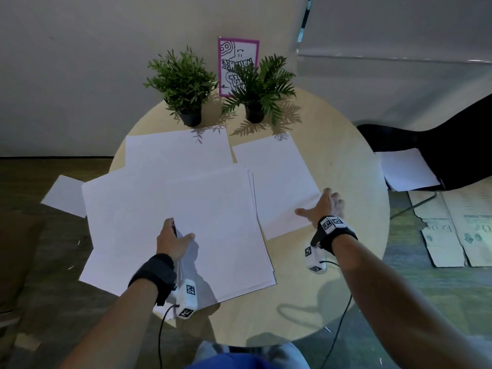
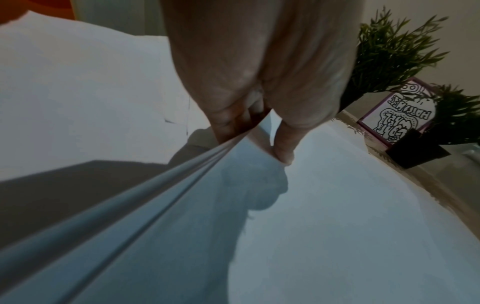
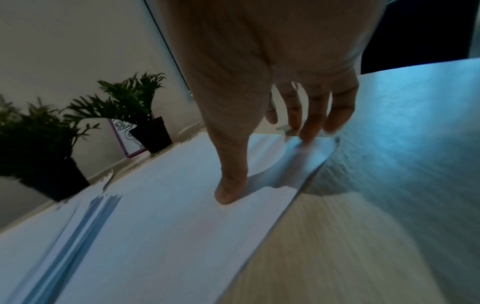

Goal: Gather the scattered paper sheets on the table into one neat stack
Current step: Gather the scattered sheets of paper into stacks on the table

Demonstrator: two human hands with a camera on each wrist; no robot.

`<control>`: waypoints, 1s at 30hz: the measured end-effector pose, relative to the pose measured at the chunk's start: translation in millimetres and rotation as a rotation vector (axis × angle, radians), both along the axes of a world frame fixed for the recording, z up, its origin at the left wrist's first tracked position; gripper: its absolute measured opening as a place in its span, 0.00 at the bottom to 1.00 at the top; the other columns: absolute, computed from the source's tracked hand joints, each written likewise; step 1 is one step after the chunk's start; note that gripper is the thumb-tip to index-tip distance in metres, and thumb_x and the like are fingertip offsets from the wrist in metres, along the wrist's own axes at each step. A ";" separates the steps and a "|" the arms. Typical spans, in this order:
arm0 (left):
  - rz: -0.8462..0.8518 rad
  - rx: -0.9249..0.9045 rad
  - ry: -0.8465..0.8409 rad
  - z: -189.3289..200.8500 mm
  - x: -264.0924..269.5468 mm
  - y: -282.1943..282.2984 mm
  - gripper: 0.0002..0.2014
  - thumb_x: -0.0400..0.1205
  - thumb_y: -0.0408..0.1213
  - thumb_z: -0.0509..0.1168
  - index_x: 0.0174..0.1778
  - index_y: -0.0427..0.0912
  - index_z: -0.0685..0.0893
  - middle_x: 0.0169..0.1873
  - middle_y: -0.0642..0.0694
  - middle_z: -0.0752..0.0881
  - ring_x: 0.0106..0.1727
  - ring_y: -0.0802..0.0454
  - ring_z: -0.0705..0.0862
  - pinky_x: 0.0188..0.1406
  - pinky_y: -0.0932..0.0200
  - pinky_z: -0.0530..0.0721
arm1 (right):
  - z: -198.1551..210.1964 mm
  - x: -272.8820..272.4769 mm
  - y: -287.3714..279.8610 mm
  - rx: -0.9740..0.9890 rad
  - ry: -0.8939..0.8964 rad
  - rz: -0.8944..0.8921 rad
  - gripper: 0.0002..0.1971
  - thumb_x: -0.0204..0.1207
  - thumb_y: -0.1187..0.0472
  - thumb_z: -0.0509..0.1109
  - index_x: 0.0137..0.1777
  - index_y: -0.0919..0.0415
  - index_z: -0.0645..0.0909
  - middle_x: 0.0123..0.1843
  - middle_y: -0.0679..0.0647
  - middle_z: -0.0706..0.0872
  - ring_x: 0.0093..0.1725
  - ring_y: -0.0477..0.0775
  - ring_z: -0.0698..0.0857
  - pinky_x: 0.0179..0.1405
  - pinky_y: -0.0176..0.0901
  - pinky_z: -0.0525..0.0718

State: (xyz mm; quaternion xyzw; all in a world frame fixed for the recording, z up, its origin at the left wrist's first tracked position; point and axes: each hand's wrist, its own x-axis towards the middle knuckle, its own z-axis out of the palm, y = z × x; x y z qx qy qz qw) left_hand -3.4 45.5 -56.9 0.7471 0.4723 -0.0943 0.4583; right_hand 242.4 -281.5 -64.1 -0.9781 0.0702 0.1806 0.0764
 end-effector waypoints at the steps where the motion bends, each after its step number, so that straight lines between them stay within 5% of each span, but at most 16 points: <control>1: -0.001 0.008 -0.001 0.4 -0.1 -0.4 0.35 0.79 0.39 0.74 0.79 0.38 0.65 0.70 0.39 0.75 0.71 0.37 0.73 0.63 0.50 0.73 | 2.4 3.0 0.2 0.001 0.004 -0.002 0.54 0.52 0.32 0.85 0.72 0.60 0.67 0.68 0.60 0.75 0.66 0.65 0.78 0.63 0.59 0.82; 5: 0.008 0.004 0.009 4.2 1.3 -2.3 0.35 0.79 0.39 0.73 0.80 0.38 0.64 0.72 0.39 0.73 0.72 0.37 0.72 0.63 0.50 0.72 | -5.9 12.6 -0.7 0.105 0.083 -0.107 0.52 0.43 0.34 0.88 0.62 0.58 0.67 0.54 0.55 0.79 0.55 0.64 0.83 0.52 0.62 0.87; 8: 0.002 0.006 0.020 5.2 2.3 -2.4 0.35 0.79 0.39 0.73 0.79 0.38 0.64 0.70 0.39 0.73 0.72 0.38 0.72 0.61 0.51 0.72 | -6.3 11.8 1.8 0.049 0.055 -0.121 0.53 0.35 0.27 0.85 0.56 0.58 0.70 0.57 0.56 0.74 0.56 0.65 0.77 0.54 0.65 0.83; 11: 0.003 0.015 0.025 5.4 2.0 -3.3 0.34 0.80 0.38 0.73 0.78 0.37 0.65 0.61 0.45 0.71 0.72 0.38 0.72 0.58 0.54 0.70 | -1.1 9.2 7.4 0.042 0.039 -0.129 0.52 0.42 0.34 0.89 0.60 0.61 0.71 0.64 0.60 0.71 0.64 0.67 0.73 0.63 0.64 0.78; 14: 0.000 0.014 0.026 5.4 2.1 -3.7 0.35 0.79 0.38 0.73 0.79 0.38 0.64 0.66 0.41 0.73 0.72 0.38 0.72 0.61 0.52 0.71 | 5.2 9.9 13.8 0.138 0.027 -0.193 0.52 0.43 0.45 0.93 0.64 0.60 0.67 0.67 0.61 0.73 0.70 0.67 0.73 0.62 0.65 0.81; 17: -0.008 0.022 0.023 5.5 1.7 -2.9 0.32 0.79 0.38 0.73 0.76 0.38 0.66 0.59 0.46 0.71 0.63 0.42 0.72 0.58 0.53 0.70 | 14.1 7.5 15.9 0.213 0.086 -0.222 0.42 0.53 0.48 0.90 0.62 0.59 0.71 0.58 0.59 0.82 0.59 0.67 0.84 0.55 0.61 0.87; 20: -0.011 0.018 0.008 6.7 1.5 -2.7 0.28 0.79 0.38 0.74 0.72 0.43 0.68 0.58 0.48 0.70 0.60 0.45 0.71 0.58 0.54 0.71 | 23.7 0.7 11.3 0.310 0.015 -0.213 0.23 0.68 0.48 0.75 0.61 0.57 0.82 0.57 0.59 0.89 0.52 0.66 0.88 0.55 0.57 0.88; 22: -0.001 0.012 0.002 7.6 1.4 -3.0 0.30 0.79 0.37 0.73 0.74 0.40 0.68 0.58 0.47 0.71 0.60 0.45 0.71 0.57 0.54 0.70 | 40.6 -8.6 11.7 0.435 -0.097 -0.265 0.20 0.76 0.51 0.70 0.66 0.57 0.83 0.61 0.59 0.88 0.55 0.66 0.87 0.59 0.55 0.85; 25: 0.013 -0.009 -0.011 9.4 1.1 -3.5 0.32 0.79 0.37 0.73 0.76 0.39 0.67 0.63 0.44 0.74 0.65 0.41 0.73 0.59 0.53 0.72 | 66.8 -23.5 11.1 0.702 -0.294 -0.297 0.11 0.83 0.60 0.68 0.62 0.61 0.84 0.52 0.55 0.86 0.52 0.59 0.84 0.53 0.45 0.79; 28: 0.022 -0.032 -0.025 10.2 0.8 -3.6 0.31 0.79 0.37 0.73 0.76 0.40 0.67 0.62 0.45 0.73 0.61 0.45 0.72 0.57 0.53 0.73 | 74.1 -39.6 10.8 0.882 -0.312 -0.298 0.09 0.82 0.59 0.70 0.59 0.60 0.85 0.53 0.54 0.89 0.51 0.57 0.87 0.50 0.44 0.82; 30: 0.017 -0.028 -0.047 10.9 0.3 -3.9 0.28 0.79 0.36 0.73 0.73 0.39 0.69 0.59 0.44 0.75 0.58 0.45 0.73 0.54 0.54 0.73 | 70.0 -51.2 13.2 0.980 -0.261 -0.367 0.15 0.81 0.59 0.72 0.65 0.63 0.84 0.59 0.57 0.89 0.57 0.57 0.88 0.59 0.50 0.86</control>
